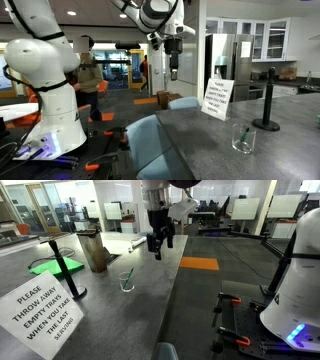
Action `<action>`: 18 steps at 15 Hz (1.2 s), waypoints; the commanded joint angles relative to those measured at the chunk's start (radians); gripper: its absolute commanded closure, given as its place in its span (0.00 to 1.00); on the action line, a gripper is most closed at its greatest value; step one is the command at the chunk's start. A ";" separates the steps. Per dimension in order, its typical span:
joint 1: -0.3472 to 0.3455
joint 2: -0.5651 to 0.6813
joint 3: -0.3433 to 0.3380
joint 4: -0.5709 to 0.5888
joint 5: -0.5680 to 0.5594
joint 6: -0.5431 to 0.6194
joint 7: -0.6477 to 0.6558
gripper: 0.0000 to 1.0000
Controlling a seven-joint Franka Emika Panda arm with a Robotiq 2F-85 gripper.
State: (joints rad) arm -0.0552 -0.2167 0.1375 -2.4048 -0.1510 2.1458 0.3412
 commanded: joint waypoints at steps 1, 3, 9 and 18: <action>0.022 0.001 -0.021 0.002 -0.005 -0.003 0.003 0.00; 0.022 0.001 -0.021 0.002 -0.005 -0.003 0.003 0.00; 0.022 0.001 -0.021 0.002 -0.005 -0.003 0.003 0.00; 0.008 0.263 -0.103 0.207 -0.074 0.105 -0.222 0.00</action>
State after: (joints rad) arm -0.0550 -0.0765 0.0681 -2.2983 -0.2093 2.2167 0.2062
